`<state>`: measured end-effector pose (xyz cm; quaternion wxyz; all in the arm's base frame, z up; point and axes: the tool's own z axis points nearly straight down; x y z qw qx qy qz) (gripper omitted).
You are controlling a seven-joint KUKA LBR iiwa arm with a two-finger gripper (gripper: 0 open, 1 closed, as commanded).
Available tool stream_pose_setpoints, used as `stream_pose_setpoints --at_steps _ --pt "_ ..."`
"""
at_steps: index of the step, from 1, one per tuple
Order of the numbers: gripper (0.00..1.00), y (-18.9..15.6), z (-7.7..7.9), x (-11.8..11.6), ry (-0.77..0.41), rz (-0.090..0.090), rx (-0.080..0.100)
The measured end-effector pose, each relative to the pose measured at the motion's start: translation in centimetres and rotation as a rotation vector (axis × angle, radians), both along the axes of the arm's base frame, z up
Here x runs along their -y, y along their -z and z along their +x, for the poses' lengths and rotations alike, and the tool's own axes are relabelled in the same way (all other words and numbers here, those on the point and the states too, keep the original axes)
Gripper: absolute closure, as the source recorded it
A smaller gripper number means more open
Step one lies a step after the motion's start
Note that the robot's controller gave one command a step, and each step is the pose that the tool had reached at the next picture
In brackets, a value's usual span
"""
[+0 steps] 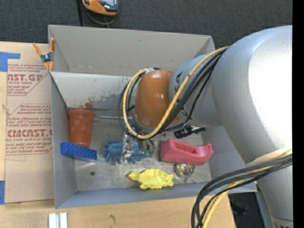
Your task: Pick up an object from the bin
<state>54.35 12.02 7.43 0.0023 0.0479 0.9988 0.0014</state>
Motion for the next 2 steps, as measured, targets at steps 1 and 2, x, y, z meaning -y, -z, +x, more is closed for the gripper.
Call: stream_pose_setpoints --at_steps 1,2 --pt "1.00 -0.4 -0.1 0.0 0.000 -0.001 -0.005" --pt "1.00 -2.4 -0.4 0.1 0.000 -0.004 -0.014"
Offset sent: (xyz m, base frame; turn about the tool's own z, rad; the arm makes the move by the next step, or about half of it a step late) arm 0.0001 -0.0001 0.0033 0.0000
